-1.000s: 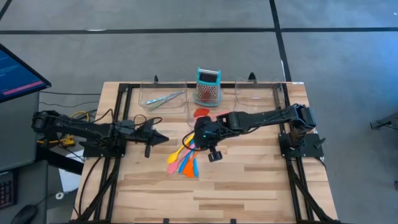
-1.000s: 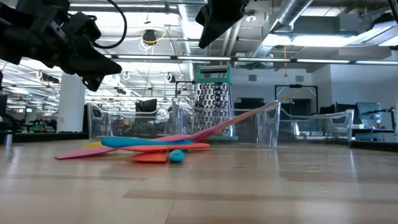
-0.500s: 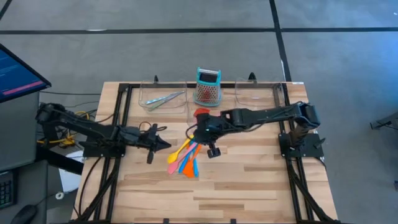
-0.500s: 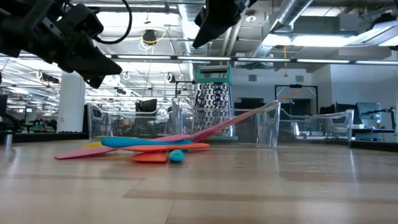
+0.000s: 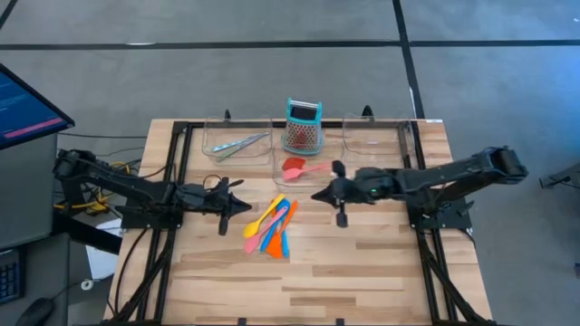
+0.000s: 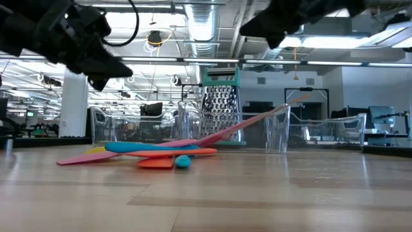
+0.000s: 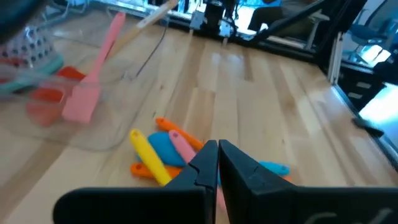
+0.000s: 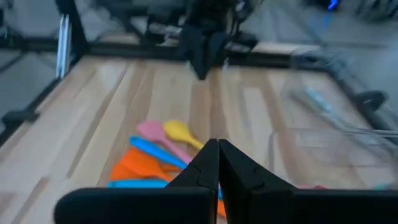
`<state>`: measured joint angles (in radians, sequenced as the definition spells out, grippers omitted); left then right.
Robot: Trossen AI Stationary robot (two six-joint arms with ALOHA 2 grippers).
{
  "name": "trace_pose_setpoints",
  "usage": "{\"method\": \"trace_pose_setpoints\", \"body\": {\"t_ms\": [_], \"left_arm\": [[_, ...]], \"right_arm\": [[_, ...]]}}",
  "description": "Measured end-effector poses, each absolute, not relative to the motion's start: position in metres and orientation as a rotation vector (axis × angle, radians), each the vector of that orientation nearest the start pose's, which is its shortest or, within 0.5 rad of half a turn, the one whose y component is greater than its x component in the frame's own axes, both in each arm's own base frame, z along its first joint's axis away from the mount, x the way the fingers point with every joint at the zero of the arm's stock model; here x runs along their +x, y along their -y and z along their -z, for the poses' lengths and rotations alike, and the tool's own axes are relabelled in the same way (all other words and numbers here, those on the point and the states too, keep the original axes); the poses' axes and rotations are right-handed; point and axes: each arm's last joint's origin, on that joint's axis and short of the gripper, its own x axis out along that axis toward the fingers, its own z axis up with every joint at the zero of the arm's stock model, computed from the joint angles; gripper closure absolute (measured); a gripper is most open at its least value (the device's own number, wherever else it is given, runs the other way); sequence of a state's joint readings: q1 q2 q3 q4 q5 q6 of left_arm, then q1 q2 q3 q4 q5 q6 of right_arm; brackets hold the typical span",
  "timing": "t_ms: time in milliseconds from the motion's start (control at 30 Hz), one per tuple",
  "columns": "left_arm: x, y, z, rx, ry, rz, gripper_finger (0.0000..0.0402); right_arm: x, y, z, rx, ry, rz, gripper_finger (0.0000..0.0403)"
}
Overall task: Pick & Place Kitchen Items
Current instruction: Put the yellow serving spoon into the right transparent bin
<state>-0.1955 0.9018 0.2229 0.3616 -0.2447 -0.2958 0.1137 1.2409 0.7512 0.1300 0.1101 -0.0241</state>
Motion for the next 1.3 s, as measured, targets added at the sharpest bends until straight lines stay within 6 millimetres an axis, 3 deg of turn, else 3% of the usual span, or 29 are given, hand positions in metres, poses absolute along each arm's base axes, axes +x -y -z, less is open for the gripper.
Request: {"method": "trace_pose_setpoints", "body": {"t_ms": [167,400,633,867,1300], "left_arm": [[0.192,0.029,-0.197,-0.210,-0.442,-0.139,0.0400],[0.224,0.017,-0.227,-0.244,-0.645,-0.257,0.0400],[0.251,0.014,-0.207,-0.406,-0.812,-0.291,0.0400],[0.261,0.017,-0.191,-0.426,-0.918,-0.224,0.0400],[0.261,0.018,-0.191,-0.340,-0.920,-0.171,0.0400]], "right_arm": [[0.239,-0.029,-0.241,-0.031,-0.332,0.050,0.0403],[0.213,-0.036,-0.205,-0.029,-0.292,0.045,0.0403],[0.196,-0.029,-0.179,-0.010,-0.284,0.069,0.0403],[0.194,-0.037,-0.183,0.055,-0.198,0.027,0.0403],[0.191,-0.058,-0.188,0.039,-0.135,-0.015,0.0403]]}}
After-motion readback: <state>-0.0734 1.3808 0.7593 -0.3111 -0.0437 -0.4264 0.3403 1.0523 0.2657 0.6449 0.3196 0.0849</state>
